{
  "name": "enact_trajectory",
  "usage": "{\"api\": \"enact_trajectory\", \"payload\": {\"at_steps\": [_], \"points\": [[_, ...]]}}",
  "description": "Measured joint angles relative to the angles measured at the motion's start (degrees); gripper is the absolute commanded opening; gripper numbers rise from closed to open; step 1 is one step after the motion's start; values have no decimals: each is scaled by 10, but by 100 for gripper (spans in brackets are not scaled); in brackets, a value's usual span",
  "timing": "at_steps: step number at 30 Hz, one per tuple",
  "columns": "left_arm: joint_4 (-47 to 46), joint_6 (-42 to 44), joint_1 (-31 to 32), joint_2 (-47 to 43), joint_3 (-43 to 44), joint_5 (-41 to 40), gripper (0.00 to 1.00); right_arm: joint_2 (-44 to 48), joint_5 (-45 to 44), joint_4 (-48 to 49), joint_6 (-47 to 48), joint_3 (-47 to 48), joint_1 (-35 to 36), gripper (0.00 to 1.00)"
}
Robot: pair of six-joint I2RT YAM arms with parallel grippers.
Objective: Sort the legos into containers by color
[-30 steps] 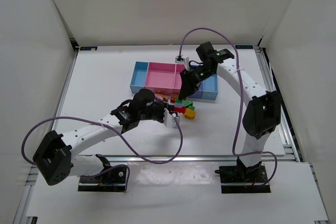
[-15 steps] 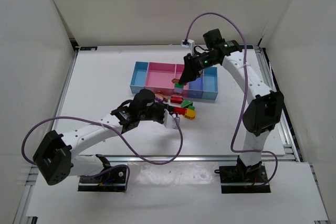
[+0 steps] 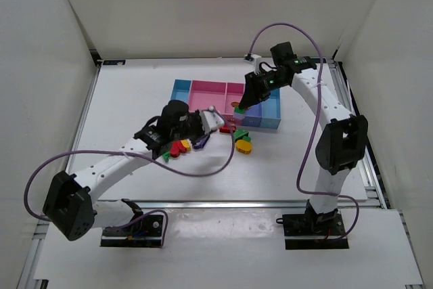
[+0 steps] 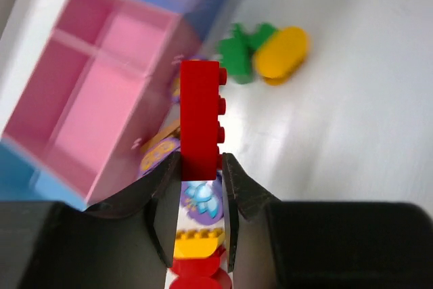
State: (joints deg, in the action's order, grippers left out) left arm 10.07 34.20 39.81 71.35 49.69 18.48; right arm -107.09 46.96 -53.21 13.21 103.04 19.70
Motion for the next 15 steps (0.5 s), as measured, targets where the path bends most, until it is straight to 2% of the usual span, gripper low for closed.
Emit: {"api": "enact_trajectory", "payload": {"at_steps": [6, 10, 15], "points": [[59, -194, -68, 47, 116, -89, 10, 24, -81, 37, -49, -39, -45, 0], [97, -294, -113, 138, 222, -113, 10, 48, -108, 56, -76, -50, -75, 0], [141, -360, -154, 271, 340, -110, 10, 54, -127, 73, -100, -50, -88, 0]]}}
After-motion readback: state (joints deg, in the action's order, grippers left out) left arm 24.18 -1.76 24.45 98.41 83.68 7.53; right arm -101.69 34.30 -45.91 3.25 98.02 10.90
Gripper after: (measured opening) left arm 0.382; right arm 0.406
